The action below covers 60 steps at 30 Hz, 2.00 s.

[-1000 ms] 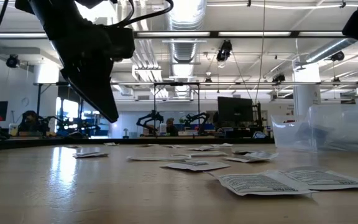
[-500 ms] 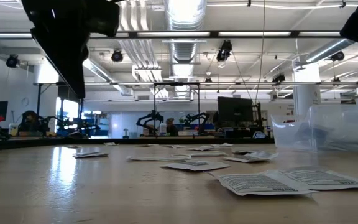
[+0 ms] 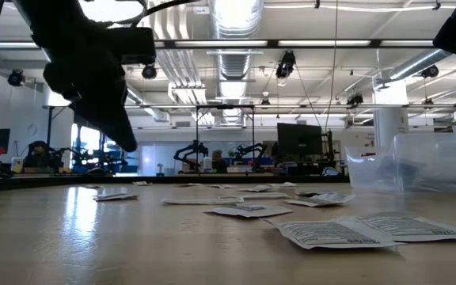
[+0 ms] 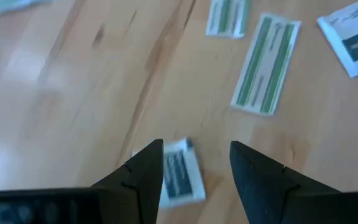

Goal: Pick & Place First Aid Supplies
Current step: Put the towelette pack into the top bin

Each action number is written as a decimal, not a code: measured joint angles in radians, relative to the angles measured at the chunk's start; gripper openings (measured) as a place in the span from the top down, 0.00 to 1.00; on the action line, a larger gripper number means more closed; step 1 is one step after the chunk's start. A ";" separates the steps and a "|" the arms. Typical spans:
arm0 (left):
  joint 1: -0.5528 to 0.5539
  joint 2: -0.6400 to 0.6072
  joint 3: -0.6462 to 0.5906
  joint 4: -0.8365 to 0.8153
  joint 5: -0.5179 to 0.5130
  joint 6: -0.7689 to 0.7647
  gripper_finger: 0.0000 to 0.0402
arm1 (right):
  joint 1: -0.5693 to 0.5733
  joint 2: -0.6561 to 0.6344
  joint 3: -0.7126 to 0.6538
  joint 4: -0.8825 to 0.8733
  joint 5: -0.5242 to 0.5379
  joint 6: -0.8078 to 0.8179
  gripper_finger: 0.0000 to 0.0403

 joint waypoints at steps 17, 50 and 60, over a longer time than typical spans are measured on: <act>0.023 0.001 -0.251 0.390 -0.010 0.208 0.55 | 0.000 0.000 0.000 0.001 0.000 -0.008 0.83; 0.058 0.113 -0.282 0.342 0.006 0.095 0.71 | 0.000 0.000 -0.001 0.032 0.026 -0.026 0.81; 0.059 0.114 -0.285 0.337 0.007 0.127 0.92 | 0.000 0.000 -0.001 0.051 0.026 -0.026 0.85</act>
